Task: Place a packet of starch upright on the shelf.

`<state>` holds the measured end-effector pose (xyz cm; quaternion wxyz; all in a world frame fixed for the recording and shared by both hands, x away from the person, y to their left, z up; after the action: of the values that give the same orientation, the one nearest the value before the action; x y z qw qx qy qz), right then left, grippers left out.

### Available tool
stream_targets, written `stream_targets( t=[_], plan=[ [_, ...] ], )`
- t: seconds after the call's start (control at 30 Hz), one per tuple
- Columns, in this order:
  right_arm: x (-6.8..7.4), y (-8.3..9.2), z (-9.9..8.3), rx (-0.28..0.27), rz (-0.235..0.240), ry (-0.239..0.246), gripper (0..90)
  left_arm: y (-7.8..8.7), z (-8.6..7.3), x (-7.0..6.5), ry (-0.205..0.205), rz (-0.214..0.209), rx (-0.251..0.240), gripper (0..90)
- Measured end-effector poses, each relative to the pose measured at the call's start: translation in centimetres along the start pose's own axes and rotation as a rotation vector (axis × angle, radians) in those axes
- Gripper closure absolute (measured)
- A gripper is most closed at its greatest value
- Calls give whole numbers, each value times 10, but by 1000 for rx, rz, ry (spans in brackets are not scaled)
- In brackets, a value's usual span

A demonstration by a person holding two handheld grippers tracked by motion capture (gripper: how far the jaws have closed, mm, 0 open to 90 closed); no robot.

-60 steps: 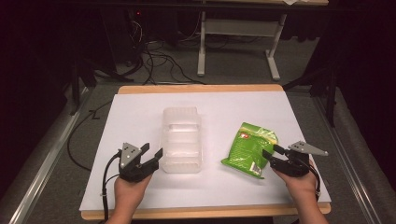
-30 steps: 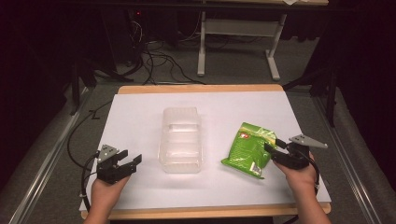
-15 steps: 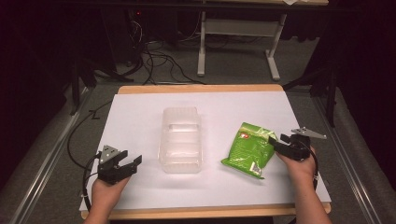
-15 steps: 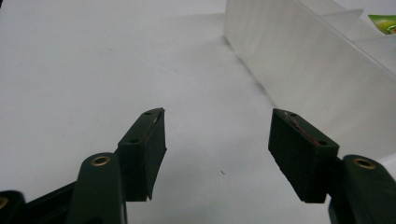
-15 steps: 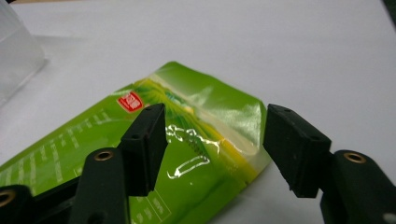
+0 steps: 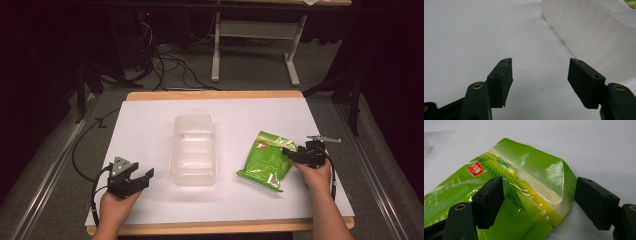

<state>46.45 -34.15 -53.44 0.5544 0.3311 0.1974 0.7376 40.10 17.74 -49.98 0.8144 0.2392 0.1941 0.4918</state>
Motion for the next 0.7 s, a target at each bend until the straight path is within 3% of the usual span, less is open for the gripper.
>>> stream_targets(
  t=[0.17,0.43,0.7],
  plan=[
    [2,1,-2,-8,62,-33,286,-1,0,-2,-11,-3,3,369],
    [1,9,-1,-51,144,-93,563,-1,-1,-4,-25,-7,10,368],
    [3,17,3,-97,198,-93,681,-2,-2,-6,-41,-13,19,368]
  ],
)
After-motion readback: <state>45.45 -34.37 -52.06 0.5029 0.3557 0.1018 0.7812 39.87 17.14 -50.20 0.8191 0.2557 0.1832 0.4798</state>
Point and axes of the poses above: each handheld gripper's, and its own axes: y roughly backward along the jaws, z roughly out of its top, x roughly to its left, the point moved 9 cm from there along -y, roughly forward along the jaws
